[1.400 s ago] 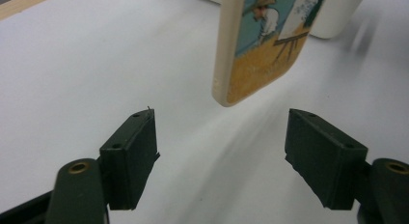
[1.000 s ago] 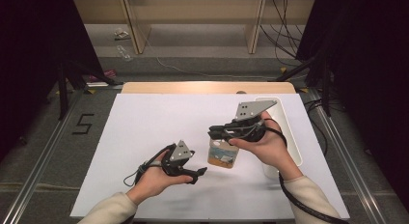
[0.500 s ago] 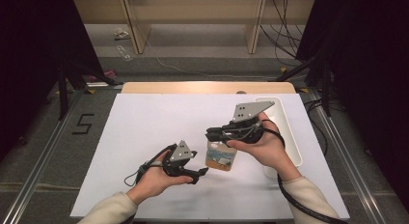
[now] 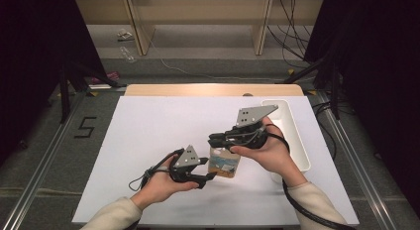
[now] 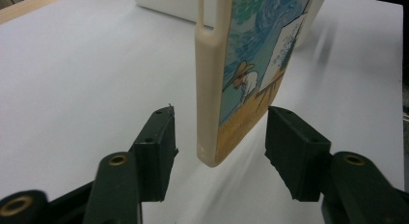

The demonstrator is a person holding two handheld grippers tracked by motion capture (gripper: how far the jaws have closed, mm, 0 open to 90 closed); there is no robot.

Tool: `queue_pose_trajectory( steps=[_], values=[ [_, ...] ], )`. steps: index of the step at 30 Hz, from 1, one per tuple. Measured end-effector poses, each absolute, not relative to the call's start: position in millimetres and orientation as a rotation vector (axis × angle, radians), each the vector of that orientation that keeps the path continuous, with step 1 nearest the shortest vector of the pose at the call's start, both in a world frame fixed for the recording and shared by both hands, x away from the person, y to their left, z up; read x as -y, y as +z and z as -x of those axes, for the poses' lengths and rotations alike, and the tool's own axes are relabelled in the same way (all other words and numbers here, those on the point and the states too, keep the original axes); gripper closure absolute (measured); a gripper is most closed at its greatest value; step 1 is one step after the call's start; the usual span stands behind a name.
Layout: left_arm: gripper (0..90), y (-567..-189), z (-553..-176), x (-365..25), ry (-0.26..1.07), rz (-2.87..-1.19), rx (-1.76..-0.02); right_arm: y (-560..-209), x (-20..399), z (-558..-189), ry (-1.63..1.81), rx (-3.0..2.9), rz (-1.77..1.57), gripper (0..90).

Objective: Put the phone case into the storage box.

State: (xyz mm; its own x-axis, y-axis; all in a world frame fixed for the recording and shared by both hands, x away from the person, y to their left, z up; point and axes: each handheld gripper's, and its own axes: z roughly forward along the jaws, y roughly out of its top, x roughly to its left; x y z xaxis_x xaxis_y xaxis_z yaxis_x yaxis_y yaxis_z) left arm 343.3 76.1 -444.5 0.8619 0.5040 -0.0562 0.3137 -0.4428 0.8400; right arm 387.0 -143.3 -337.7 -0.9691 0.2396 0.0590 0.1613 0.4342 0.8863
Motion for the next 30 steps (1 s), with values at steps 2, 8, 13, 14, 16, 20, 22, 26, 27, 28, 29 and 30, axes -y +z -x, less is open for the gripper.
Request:
queue_pose_trajectory(
  steps=[2,8,13,14,16,20,22,26,27,28,29,30],
  values=[
    [47.0,-444.6,-343.2,-75.8,0.246,-2.067,-0.587,-337.7,142.6,-386.6,1.595,-2.600,-0.359,79.9],
    [52.8,-444.7,-342.9,-75.1,0.235,-2.066,-0.567,-338.8,139.8,-385.6,1.606,-2.609,-0.351,79.9],
    [63.3,-445.6,-343.0,-75.2,0.229,-2.070,-0.562,-339.7,138.7,-385.4,1.617,-2.615,-0.351,79.9],
    [63.3,-445.5,-343.2,-75.4,0.230,-2.072,-0.562,-339.7,138.7,-385.4,1.617,-2.615,-0.351,79.9],
    [66.7,-445.1,-343.8,-76.4,0.234,-2.079,-0.565,-340.2,138.6,-385.6,1.624,-2.613,-0.351,79.8],
    [73.5,-443.8,-344.5,-78.5,0.238,-2.095,-0.561,-341.4,137.7,-385.7,1.633,-2.616,-0.353,79.8],
    [75.8,-443.1,-344.8,-79.3,0.234,-2.094,-0.563,-341.6,137.8,-385.7,1.639,-2.614,-0.352,79.7],
    [79.1,-441.0,-344.8,-80.1,0.233,-2.094,-0.568,-341.5,138.0,-386.0,1.665,-2.604,-0.350,79.6],
    [79.4,-440.7,-344.7,-79.9,0.230,-2.093,-0.568,-341.5,138.2,-386.1,1.670,-2.601,-0.351,79.6],
    [79.5,-440.6,-344.7,-79.7,0.228,-2.092,-0.566,-341.3,138.4,-386.0,1.671,-2.600,-0.352,79.5],
    [79.5,-440.4,-344.6,-79.6,0.225,-2.093,-0.564,-341.3,138.4,-386.0,1.674,-2.599,-0.352,79.5],
    [79.6,-440.4,-344.5,-79.5,0.225,-2.094,-0.565,-341.3,138.4,-386.0,1.675,-2.598,-0.352,79.5]
  ],
)
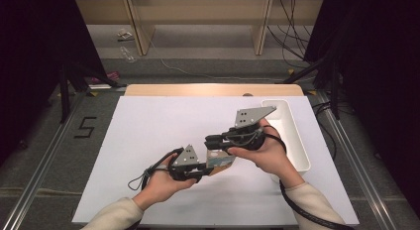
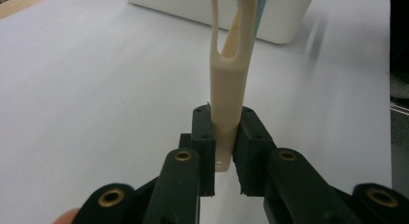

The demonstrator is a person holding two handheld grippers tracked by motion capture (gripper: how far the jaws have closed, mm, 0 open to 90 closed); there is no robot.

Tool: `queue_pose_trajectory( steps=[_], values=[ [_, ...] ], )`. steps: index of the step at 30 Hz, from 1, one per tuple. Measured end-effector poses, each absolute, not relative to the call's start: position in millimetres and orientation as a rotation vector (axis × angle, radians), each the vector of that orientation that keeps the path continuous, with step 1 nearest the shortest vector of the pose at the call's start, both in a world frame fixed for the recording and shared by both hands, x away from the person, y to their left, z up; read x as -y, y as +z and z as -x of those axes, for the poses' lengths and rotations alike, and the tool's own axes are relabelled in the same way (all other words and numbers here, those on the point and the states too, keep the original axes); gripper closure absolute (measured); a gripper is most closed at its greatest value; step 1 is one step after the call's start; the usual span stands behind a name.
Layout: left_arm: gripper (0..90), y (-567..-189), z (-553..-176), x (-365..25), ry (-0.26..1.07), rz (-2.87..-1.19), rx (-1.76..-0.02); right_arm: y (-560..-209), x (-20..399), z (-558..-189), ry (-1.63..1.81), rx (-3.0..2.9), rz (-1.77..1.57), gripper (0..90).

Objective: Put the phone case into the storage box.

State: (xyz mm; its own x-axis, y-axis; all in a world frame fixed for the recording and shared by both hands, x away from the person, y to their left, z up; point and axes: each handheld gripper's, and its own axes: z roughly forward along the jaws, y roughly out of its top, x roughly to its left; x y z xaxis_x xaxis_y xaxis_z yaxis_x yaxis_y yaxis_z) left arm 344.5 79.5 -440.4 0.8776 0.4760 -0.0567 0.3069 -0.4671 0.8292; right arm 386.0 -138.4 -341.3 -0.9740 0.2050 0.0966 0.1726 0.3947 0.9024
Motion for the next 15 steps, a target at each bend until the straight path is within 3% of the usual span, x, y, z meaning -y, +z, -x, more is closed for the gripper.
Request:
queue_pose_trajectory(
  steps=[15],
  values=[
    [79.7,-439.7,-344.5,-79.7,0.220,-2.104,-0.545,-342.3,138.3,-386.6,1.692,-2.594,-0.350,79.3]
  ],
)
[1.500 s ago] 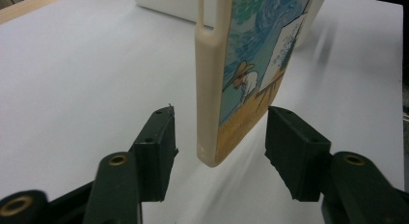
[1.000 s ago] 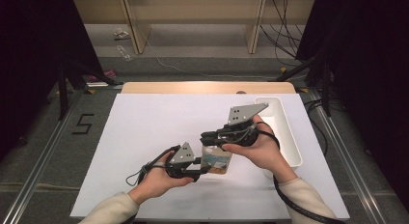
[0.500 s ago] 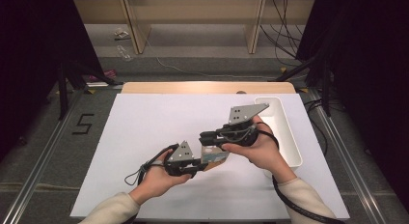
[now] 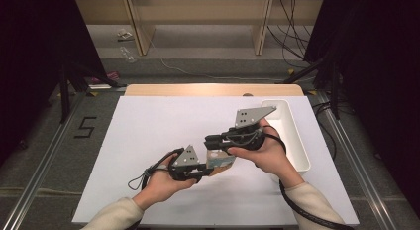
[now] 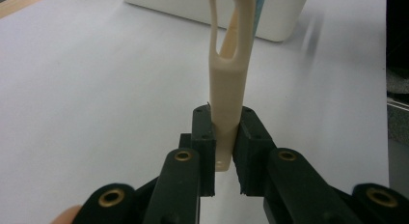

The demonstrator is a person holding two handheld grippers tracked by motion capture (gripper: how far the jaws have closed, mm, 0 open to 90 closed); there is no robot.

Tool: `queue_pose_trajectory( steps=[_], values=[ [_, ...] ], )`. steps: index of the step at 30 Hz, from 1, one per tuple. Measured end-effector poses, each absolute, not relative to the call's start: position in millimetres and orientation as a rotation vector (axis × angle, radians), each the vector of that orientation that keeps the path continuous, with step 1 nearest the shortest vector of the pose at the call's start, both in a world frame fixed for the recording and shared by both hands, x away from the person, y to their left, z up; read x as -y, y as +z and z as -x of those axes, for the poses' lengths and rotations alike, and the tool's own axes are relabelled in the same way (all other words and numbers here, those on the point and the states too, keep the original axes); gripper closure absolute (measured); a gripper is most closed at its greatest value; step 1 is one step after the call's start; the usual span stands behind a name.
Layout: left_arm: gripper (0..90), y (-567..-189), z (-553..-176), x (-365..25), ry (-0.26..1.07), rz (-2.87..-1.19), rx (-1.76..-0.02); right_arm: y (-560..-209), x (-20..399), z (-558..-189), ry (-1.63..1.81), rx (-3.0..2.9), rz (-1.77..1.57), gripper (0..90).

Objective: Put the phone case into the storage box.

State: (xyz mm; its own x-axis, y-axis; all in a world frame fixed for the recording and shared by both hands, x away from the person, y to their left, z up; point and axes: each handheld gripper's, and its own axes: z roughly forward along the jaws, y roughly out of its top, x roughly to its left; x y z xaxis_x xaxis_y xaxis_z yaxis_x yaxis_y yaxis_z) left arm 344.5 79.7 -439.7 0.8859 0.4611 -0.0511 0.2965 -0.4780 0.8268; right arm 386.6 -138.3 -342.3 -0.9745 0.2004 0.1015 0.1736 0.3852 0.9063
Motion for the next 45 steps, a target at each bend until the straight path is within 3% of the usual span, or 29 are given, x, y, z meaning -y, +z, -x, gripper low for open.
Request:
queue_pose_trajectory(
  steps=[16,21,26,27,37,45],
  values=[
    [79.8,-440,-346,-81,0.200,-2.096,-0.543,-343,139,-388,1.710,-2.580,-0.359,75.9],
    [79.9,-438,-346,-82,0.204,-2.087,-0.547,-343,139,-388,1.712,-2.539,-0.388,59.1],
    [79.9,-438,-347,-84,0.218,-2.081,-0.563,-345,138,-390,1.738,-2.427,-0.481,31.8],
    [79.9,-438,-347,-84,0.220,-2.080,-0.564,-346,139,-391,1.754,-2.387,-0.523,21.7],
    [79.8,-439,-351,-88,0.245,-2.069,-0.620,-348,148,-397,1.829,-2.283,-0.637,14.9],
    [79.8,-439,-353,-91,0.265,-2.058,-0.670,-349,152,-399,1.788,-2.271,-0.680,4.0]
  ],
)
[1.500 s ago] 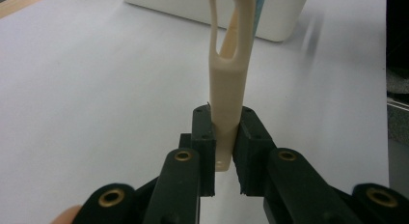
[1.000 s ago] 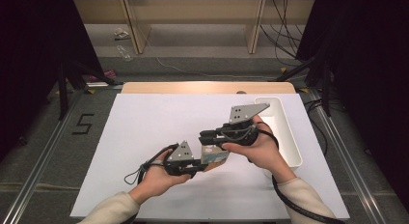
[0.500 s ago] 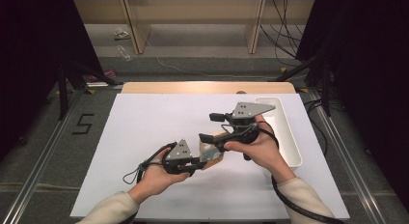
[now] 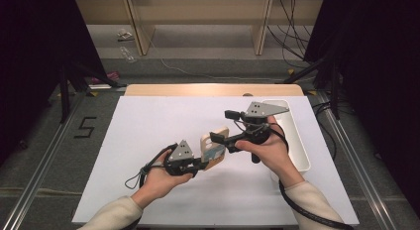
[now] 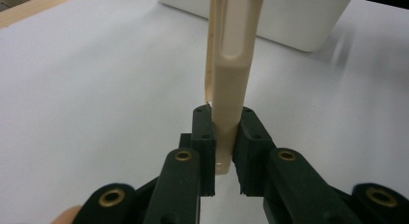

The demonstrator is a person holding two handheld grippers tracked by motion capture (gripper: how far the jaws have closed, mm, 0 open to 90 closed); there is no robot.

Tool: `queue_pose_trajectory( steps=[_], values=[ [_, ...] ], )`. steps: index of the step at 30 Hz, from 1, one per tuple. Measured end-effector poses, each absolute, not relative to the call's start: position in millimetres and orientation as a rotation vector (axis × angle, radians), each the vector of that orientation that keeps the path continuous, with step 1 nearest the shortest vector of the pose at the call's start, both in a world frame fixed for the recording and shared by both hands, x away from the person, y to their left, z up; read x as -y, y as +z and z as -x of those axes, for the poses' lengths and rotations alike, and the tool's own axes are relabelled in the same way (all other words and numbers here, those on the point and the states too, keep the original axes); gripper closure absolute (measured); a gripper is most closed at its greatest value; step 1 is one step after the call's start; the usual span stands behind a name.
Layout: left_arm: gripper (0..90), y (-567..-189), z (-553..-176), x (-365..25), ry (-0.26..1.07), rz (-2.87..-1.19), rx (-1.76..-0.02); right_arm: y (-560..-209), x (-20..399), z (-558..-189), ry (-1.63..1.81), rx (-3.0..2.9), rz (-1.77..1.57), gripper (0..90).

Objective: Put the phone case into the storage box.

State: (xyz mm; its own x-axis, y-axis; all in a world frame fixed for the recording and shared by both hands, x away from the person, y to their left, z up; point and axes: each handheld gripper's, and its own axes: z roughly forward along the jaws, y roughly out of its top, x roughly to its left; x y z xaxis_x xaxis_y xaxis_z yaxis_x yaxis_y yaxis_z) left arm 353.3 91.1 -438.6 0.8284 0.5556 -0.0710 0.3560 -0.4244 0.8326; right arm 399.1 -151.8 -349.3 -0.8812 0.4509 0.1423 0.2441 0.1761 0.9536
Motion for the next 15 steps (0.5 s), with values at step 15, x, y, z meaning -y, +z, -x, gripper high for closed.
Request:
queue_pose_trajectory(
  steps=[15],
  values=[
    [79.7,-437.2,-356.7,-95.3,0.297,-2.028,-0.756,-353.1,155.0,-402.2,1.740,-2.213,-0.768,0.2]
  ],
)
